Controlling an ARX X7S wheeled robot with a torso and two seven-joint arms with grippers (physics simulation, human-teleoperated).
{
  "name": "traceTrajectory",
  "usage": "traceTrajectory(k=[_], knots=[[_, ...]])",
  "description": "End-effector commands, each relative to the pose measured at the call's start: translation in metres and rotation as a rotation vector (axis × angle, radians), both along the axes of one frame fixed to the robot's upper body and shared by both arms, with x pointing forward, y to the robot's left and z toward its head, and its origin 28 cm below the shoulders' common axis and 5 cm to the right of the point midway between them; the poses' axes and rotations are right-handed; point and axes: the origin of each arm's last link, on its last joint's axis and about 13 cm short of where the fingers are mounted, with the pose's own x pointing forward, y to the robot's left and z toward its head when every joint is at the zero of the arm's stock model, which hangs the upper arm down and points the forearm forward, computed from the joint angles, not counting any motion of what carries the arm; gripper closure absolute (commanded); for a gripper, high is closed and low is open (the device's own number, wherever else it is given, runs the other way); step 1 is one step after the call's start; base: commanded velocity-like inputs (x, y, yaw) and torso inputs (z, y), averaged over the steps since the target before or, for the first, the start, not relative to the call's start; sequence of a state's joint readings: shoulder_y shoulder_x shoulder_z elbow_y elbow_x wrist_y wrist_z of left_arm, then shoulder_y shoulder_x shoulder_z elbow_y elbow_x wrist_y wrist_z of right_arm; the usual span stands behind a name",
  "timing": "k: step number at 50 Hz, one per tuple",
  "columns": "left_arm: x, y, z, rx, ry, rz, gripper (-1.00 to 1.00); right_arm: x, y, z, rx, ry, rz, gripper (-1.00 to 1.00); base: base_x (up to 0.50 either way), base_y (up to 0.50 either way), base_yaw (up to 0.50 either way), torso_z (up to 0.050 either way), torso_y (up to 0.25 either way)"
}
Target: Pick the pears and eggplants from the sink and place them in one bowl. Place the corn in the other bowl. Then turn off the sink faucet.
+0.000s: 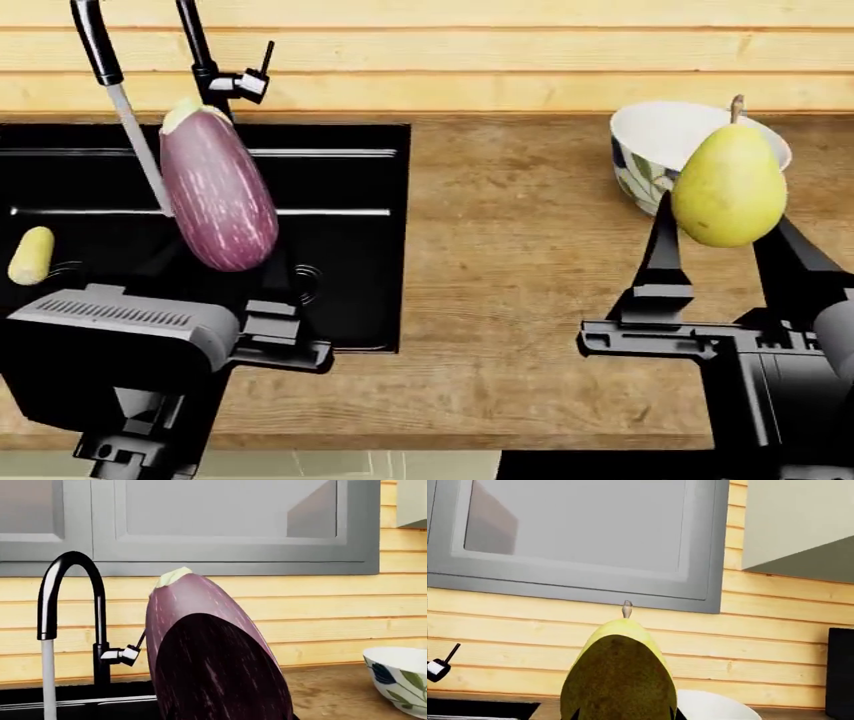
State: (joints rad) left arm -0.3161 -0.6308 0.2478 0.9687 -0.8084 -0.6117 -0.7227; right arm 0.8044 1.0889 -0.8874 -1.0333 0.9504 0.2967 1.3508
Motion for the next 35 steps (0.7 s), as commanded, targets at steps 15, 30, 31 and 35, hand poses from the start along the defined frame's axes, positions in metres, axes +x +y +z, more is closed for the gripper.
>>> traceTrajectory(k=[15, 30, 31, 35], knots=[[-0.0006, -0.0021, 0.0005, -0.008, -0.001, -0.01, 1.0, 0.002, -0.0009, 0.0011, 0.017, 0.021, -0.024, 1.0, -0.14, -0.46, 0.0, 0.0, 0.0], [-0.0022, -0.0018, 0.0015, -0.009, -0.005, -0.009, 1.0, 0.0017, 0.001, -0.0003, 0.007, 0.002, -0.004, 1.0, -0.07, -0.5, 0.0, 0.0, 0.0], [-0.0023, -0.0017, 0.0016, -0.01, -0.005, -0.008, 1.0, 0.0016, 0.001, -0.0003, 0.005, 0.0, -0.003, 1.0, 0.16, -0.5, 0.0, 0.0, 0.0], [-0.0023, -0.0017, 0.0013, -0.01, -0.005, -0.008, 1.0, 0.0017, 0.0011, -0.0004, 0.004, -0.002, -0.003, 1.0, 0.16, -0.5, 0.0, 0.0, 0.0]])
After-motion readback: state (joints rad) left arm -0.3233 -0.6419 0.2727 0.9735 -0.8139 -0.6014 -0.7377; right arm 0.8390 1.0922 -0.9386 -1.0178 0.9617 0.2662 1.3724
